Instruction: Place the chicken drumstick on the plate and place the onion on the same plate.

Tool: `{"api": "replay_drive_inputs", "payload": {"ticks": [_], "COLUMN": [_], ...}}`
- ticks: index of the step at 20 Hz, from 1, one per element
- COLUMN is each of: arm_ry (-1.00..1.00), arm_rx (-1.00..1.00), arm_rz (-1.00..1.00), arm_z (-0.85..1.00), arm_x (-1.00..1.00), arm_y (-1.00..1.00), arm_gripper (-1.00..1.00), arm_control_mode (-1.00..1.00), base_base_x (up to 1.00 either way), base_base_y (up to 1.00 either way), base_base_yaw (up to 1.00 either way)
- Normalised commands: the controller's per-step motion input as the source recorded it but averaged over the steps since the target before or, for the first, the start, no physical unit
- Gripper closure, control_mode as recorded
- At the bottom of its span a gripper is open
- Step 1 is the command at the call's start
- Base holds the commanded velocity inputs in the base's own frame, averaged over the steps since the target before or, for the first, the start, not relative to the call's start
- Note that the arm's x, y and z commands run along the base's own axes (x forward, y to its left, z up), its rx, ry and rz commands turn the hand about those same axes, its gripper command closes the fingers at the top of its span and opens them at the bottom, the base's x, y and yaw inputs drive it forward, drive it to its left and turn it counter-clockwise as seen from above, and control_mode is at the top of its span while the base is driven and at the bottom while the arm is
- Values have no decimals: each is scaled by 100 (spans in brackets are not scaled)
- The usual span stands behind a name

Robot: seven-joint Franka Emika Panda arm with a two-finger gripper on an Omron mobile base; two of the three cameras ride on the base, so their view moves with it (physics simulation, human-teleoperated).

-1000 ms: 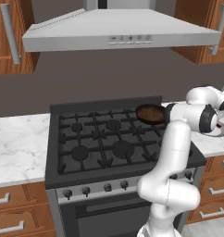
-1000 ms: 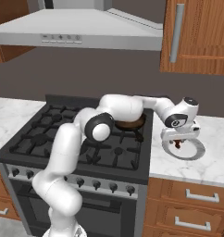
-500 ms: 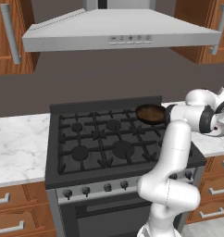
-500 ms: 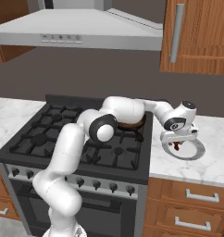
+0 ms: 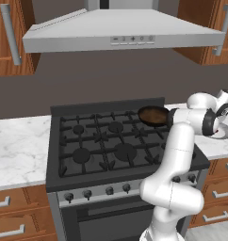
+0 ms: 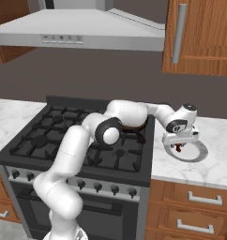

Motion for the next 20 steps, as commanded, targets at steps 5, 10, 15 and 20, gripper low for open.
{"api": "replay_drive_inputs", "payload": {"ticks": [5, 10, 15, 20], "arm_ry": [0, 0, 0, 0], "arm_rx": [0, 0, 0, 0], "arm_rz": [0, 0, 0, 0], "arm_z": [-9, -9, -8, -7], "arm_x": [0, 2, 0, 0], "arm_y": [-11, -3, -1, -1], "arm_gripper": [100, 100, 100, 100], "arm_control_mode": [-100, -100, -100, -100], "base_base_x": [0, 0, 0, 0], "base_base_y": [0, 0, 0, 0], "base_base_yaw": [0, 0, 0, 0]}}
